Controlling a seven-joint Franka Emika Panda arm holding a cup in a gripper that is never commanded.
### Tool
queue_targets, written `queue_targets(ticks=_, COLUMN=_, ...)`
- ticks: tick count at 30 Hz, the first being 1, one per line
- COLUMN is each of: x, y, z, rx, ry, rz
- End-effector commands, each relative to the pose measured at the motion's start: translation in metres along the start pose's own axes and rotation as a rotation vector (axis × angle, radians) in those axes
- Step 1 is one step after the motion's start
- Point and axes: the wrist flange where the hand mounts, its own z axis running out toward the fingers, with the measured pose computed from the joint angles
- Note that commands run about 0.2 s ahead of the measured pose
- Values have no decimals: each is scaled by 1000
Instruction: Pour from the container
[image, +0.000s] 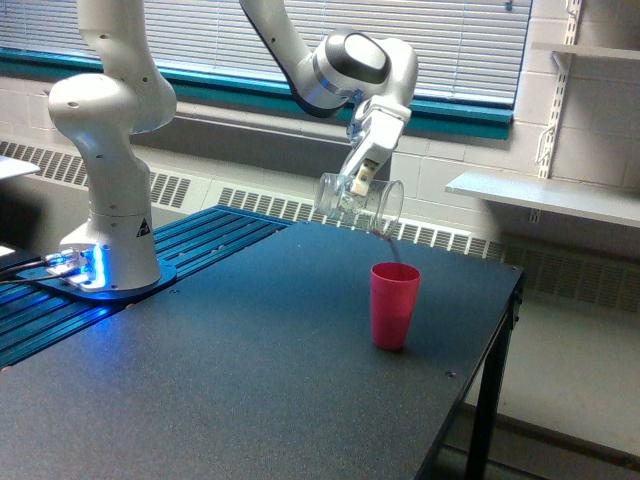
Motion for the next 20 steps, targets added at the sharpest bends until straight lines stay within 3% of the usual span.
queue_targets(ticks=1, x=4, y=-2, z=-5, rx=-29, ry=5, rz=-36)
queue_targets(ticks=8, x=6, y=-1, z=-3, rx=-43, ry=-7, rz=-43)
queue_targets(ticks=20, x=3, y=6, z=5, rx=-20, ry=-32, rz=-26)
